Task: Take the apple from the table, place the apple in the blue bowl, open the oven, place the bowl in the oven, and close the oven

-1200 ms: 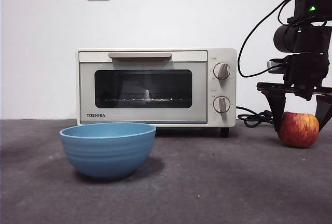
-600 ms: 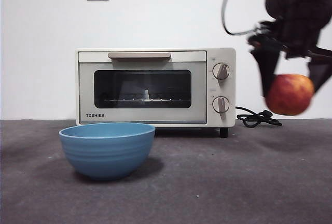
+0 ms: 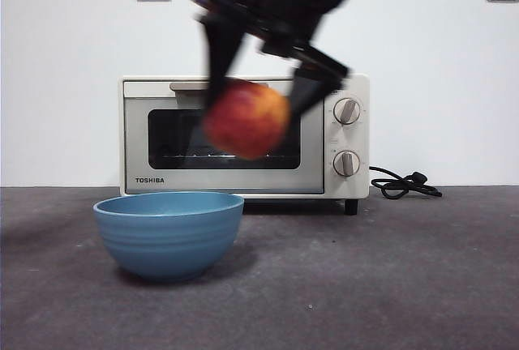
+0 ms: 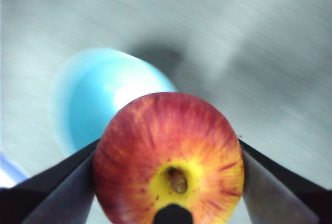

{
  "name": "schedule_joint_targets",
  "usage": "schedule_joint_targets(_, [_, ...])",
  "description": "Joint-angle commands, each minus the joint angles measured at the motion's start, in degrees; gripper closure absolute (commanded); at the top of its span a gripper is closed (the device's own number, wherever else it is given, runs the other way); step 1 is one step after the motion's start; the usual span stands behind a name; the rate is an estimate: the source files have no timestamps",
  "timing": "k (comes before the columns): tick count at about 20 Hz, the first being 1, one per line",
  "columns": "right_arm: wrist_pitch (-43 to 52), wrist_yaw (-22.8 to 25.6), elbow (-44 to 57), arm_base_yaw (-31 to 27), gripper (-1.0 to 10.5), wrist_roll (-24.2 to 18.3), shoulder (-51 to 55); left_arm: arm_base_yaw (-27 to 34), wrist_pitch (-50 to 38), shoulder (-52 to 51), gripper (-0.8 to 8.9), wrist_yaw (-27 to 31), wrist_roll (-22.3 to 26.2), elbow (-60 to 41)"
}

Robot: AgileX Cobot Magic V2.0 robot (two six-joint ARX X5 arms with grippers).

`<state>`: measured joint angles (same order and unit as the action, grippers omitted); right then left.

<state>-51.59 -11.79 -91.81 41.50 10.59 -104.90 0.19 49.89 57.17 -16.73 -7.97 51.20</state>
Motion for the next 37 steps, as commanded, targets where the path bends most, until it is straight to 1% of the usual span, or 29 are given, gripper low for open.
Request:
schedule_joint_targets(1, [4.1, 1.1, 0.0, 3.7, 9.5, 3.4, 0.5, -0.2, 0.2, 0.1, 8.17, -0.2, 0.7, 0.0])
schedule_joint_targets(2, [5.2, 2.5, 0.0, 5.2, 9.5, 3.4, 0.5, -0.2, 0.2, 0.1, 8.18, -0.2, 0.7, 0.0])
schedule_joint_targets(5, [5.8, 9.0, 0.0, 8.3, 9.5, 3.4, 0.4, -0.2, 0.2, 0.1, 8.18, -0.2, 0.7, 0.0])
schedule_joint_targets(6, [5.8, 9.9, 0.0, 9.0, 9.5, 3.4, 0.1, -0.2, 0.2, 0.1, 8.18, -0.2, 0.8, 0.0])
schedule_joint_targets(11, [8.5, 9.7, 0.0, 9.6, 9.5, 4.5, -2.4, -0.2, 0.2, 0.1, 8.18, -0.2, 1.2, 0.0])
schedule_joint_targets(14, [7.9, 9.6, 0.0, 9.6, 9.5, 4.8, -5.0, -0.2, 0.2, 0.1, 8.18, -0.2, 1.7, 0.0])
schedule_joint_targets(17, [8.0, 7.0, 0.0, 9.6, 9.5, 4.9, -7.5, -0.2, 0.2, 0.1, 8.18, -0.2, 2.2, 0.0])
schedule_joint_targets(28, [8.4, 7.3, 0.0, 9.9, 9.4, 5.2, -11.6, -0.2, 0.2, 0.1, 8.17, -0.2, 2.4, 0.0])
schedule_joint_targets(29, [8.4, 7.3, 0.0, 9.9, 9.1, 5.7, -11.6, -0.2, 0.2, 0.1, 8.18, -0.2, 2.4, 0.0])
schedule_joint_targets(30, [8.3, 7.3, 0.0, 9.9, 7.9, 5.7, -11.6, -0.2, 0.2, 0.1, 8.18, -0.2, 2.4, 0.0])
schedule_joint_targets(31, [8.2, 7.3, 0.0, 9.9, 6.4, 5.7, -11.6, -0.2, 0.2, 0.1, 8.18, -0.2, 2.4, 0.0])
schedule_joint_targets(32, [8.0, 7.3, 0.0, 9.9, 5.3, 5.7, -11.6, -0.2, 0.2, 0.1, 8.18, -0.2, 2.5, 0.0])
schedule_joint_targets(33, [8.0, 7.3, 0.0, 10.0, 4.5, 5.8, -11.6, -0.2, 0.2, 0.1, 8.18, -0.2, 2.4, 0.0])
schedule_joint_targets(34, [7.9, 7.3, 0.0, 10.3, 4.3, 5.8, -11.6, -0.2, 0.2, 0.1, 8.18, -0.2, 2.4, 0.0])
schedule_joint_targets(37, [7.9, 7.3, 0.0, 10.7, 4.3, 5.9, -11.6, -0.2, 0.2, 0.1, 8.18, -0.2, 2.4, 0.0])
